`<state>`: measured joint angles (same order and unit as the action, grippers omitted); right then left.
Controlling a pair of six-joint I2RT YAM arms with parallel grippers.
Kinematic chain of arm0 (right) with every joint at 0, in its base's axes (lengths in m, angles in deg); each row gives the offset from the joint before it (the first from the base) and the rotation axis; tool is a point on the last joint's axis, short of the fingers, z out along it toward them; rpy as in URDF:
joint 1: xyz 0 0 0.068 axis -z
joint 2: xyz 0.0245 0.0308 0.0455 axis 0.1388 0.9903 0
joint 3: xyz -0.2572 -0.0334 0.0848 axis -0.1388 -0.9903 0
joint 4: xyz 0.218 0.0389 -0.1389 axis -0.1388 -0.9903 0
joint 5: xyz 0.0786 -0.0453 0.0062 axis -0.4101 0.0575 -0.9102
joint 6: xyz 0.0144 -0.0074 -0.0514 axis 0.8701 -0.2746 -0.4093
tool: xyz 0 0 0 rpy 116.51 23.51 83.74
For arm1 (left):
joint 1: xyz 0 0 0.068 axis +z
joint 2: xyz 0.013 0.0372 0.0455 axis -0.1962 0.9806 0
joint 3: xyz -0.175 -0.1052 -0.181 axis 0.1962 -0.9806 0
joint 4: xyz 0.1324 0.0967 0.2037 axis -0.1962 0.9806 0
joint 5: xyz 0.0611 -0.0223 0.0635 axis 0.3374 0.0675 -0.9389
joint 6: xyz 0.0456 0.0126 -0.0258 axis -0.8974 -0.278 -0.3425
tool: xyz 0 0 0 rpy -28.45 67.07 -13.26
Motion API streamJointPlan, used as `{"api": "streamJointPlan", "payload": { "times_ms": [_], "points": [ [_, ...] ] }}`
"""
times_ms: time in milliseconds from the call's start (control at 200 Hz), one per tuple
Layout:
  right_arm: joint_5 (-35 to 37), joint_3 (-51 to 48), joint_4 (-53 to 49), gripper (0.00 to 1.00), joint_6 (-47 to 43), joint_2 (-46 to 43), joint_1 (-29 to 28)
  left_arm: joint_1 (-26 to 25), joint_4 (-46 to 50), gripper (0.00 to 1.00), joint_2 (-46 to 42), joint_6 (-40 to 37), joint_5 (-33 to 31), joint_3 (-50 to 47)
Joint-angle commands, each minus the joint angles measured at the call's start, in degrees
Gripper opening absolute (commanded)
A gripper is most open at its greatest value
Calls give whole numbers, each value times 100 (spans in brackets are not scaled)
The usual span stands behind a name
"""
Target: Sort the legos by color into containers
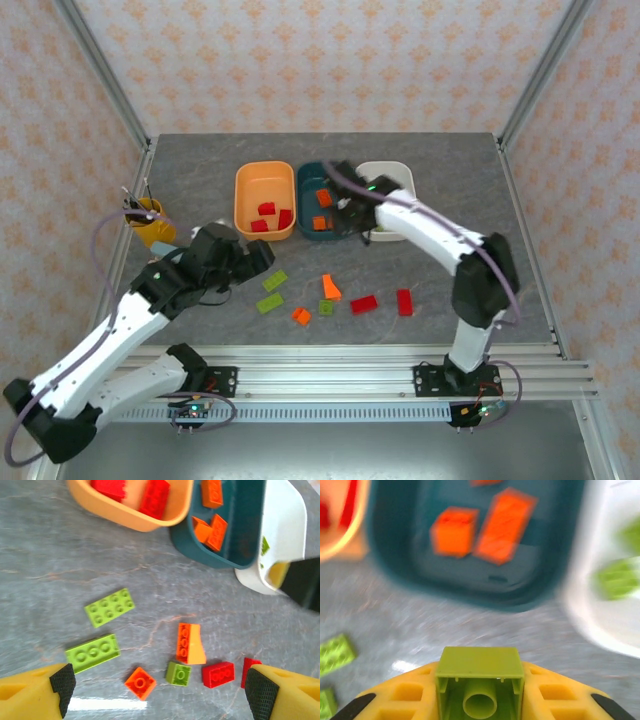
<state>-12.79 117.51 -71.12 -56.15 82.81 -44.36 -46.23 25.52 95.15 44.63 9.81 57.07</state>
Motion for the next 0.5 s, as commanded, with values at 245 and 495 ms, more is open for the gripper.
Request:
{"api": "streamJointPlan", "payload": {
  "times_ms": [245,495],
  "points": [
    [-81,494,-402,34,387,1120,1934,-701,-861,91,1328,-312,-198,926],
    [-100,1044,-662,43,527,1957,2135,-892,-798,91,1639,-277,-338,1073]
  ]
}}
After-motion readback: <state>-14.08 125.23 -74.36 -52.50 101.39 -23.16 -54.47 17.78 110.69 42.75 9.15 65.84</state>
